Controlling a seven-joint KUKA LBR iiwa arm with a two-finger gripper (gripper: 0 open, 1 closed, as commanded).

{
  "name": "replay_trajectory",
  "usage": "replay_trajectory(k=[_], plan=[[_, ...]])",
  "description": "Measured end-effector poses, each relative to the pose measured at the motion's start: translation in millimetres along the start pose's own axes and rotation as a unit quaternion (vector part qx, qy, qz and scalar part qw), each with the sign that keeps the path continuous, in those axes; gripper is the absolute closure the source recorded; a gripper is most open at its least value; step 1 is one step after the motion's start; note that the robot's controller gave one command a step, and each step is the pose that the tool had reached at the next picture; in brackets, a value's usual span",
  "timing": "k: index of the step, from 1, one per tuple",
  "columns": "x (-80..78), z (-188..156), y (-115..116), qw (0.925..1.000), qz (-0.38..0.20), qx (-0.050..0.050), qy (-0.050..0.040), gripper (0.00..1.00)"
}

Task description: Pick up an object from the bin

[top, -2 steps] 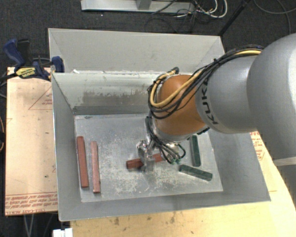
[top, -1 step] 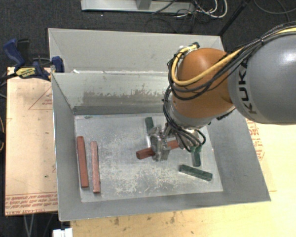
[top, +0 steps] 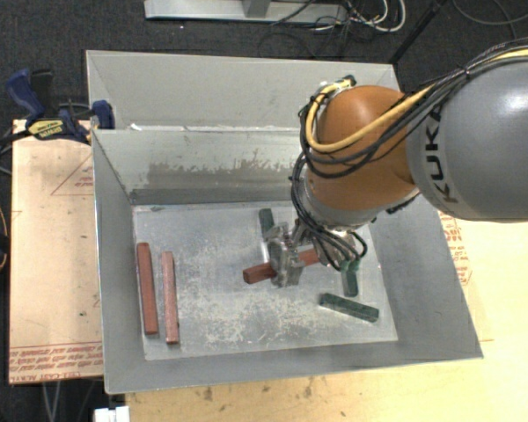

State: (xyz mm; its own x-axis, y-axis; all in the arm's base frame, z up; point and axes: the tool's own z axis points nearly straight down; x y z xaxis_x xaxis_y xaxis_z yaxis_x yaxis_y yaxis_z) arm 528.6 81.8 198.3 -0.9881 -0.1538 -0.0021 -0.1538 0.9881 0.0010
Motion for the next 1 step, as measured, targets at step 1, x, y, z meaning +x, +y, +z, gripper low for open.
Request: replay_trajectory(k=[1], plan=[[-13.4,-49.8,-28.2,0.9999,-0.011,0.000,0.0023,1.00]])
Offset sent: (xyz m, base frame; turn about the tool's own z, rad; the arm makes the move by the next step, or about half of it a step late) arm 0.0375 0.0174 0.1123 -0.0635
